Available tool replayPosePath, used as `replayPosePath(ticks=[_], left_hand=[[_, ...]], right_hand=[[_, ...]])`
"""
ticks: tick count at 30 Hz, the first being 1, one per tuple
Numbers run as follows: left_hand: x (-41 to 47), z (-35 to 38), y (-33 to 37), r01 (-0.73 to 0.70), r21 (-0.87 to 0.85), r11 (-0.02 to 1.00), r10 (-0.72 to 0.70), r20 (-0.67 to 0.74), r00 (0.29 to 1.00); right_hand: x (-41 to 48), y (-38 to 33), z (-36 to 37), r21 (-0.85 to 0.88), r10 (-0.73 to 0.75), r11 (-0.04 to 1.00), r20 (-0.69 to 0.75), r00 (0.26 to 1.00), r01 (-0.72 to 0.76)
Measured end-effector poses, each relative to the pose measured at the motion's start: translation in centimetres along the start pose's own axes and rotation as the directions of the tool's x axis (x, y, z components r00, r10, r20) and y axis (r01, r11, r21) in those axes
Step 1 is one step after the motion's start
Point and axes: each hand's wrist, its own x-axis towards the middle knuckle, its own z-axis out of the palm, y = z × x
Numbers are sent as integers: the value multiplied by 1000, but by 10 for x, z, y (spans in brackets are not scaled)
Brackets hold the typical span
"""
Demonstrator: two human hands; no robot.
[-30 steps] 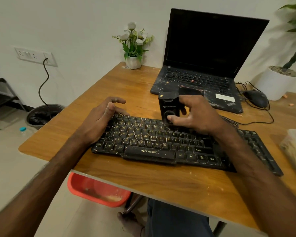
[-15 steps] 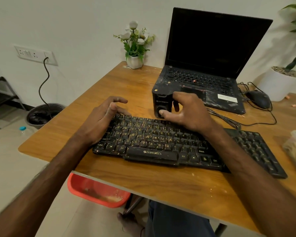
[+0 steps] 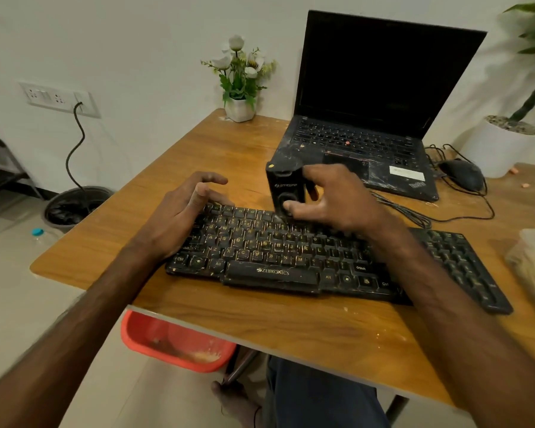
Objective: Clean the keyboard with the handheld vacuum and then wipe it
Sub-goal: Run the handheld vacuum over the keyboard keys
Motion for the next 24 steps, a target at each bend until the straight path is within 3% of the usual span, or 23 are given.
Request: replayPosePath(ticks=[4, 10, 13, 18, 21, 24], left_hand=[[0, 1, -2, 20, 54, 998, -21, 25, 999], [1, 1, -3, 28, 97, 995, -32, 46, 998], [0, 0, -3, 27, 102, 994, -30, 33, 999], [2, 0, -3, 38, 107, 993, -43, 38, 998], [1, -1, -2, 30, 105, 994, -35, 39, 999], [0, -1, -1, 40, 100, 994, -44, 36, 998]], right_hand=[[-1, 13, -16, 61, 100, 993, 30, 995, -102], [5, -9, 8, 50, -46, 998, -16, 999, 47], [5, -4, 0, 2, -28, 1000, 0, 1000, 28], [-3, -2, 1, 102, -22, 994, -60, 998, 28], [-2, -4, 9, 54, -69, 996, -15, 997, 70], [-1, 4, -2, -6, -15, 1000, -30, 999, 15]])
